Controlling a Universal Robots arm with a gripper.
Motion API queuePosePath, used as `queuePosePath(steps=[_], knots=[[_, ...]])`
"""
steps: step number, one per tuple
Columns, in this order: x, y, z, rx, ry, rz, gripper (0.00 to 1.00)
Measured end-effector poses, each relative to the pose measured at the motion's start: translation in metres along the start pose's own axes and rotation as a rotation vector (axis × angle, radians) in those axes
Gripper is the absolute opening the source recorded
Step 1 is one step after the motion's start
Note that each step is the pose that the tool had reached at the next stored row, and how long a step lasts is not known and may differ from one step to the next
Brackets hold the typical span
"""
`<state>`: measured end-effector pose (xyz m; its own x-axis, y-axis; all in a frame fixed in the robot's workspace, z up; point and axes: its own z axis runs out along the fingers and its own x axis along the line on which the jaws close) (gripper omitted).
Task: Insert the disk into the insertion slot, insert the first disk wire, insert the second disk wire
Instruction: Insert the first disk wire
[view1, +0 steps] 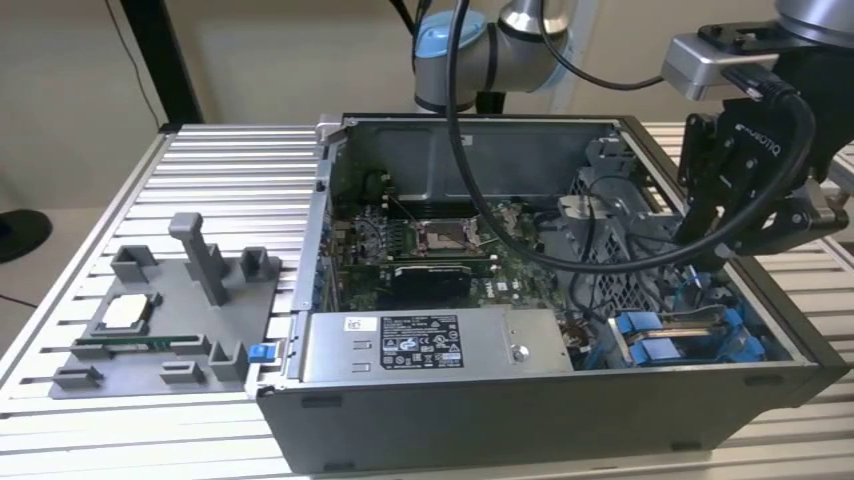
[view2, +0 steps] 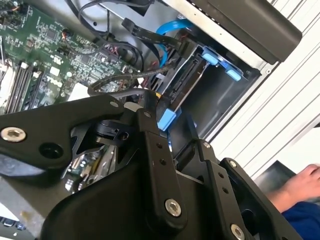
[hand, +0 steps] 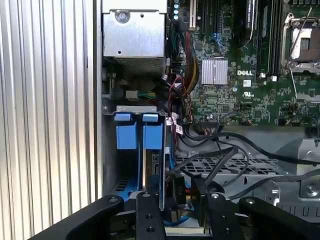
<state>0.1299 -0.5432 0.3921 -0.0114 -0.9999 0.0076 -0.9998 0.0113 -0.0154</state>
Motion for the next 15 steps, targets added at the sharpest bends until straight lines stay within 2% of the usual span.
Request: queuePosePath(steps=[6, 7, 15], knots=[[-0.0009, 0.0, 0.0006, 0.0049, -0.0045, 0.0, 1.0], [-0.001, 0.0, 0.0007, 0.0053, -0.0047, 0.0, 0.0], [-0.0011, 0.0, 0.0009, 0.006, -0.0059, 0.0, 0.0]])
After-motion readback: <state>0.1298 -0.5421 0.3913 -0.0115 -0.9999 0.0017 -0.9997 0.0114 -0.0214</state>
